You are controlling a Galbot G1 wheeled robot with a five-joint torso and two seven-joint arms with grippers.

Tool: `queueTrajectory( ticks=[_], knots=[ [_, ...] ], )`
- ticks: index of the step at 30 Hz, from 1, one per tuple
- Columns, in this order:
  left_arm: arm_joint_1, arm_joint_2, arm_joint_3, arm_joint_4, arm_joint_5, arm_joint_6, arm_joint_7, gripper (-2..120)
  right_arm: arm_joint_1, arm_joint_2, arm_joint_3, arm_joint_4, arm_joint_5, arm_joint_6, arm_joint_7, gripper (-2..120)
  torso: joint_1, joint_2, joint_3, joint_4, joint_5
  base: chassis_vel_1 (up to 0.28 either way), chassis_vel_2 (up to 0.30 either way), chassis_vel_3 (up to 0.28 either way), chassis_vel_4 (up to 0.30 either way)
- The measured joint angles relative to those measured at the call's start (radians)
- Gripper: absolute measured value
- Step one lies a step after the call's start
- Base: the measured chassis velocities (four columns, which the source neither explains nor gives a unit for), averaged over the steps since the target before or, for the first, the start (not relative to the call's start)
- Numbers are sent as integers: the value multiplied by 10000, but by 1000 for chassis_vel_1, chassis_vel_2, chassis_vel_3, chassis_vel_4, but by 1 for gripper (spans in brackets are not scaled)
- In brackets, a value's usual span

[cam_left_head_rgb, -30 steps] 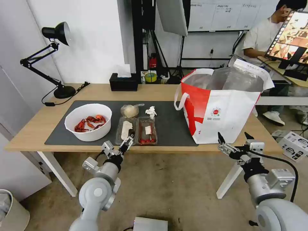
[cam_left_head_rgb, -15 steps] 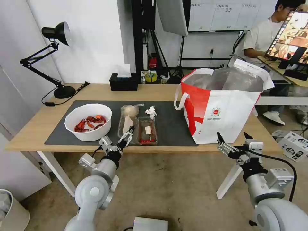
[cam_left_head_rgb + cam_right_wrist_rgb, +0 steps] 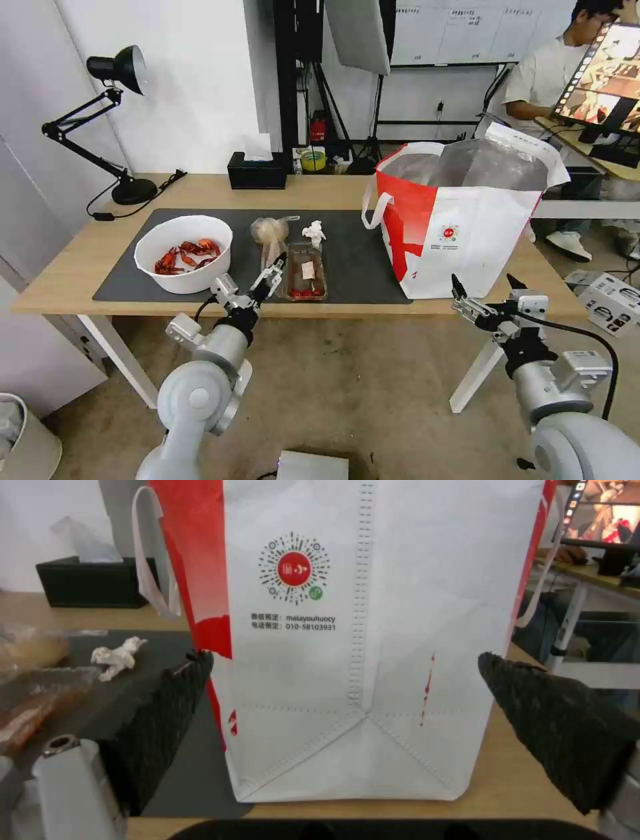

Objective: Pick up the trash from the table and place it into the takeout bag.

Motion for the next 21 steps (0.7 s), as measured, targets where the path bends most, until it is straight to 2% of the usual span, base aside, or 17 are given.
queueTrajectory(
  ticks=[12, 21],
  knots=[
    [-53, -79, 560, 79, 145, 19, -15, 100, -46, -17, 43, 99, 2, 0, 0, 100, 0, 0, 0, 0, 0, 0, 0, 0, 0],
    [-160, -78, 1109, 758, 283, 19, -26, 100, -4, -255, 25, 96, 92, -2, 23, 100, 0, 0, 0, 0, 0, 0, 0, 0, 0]
  ],
)
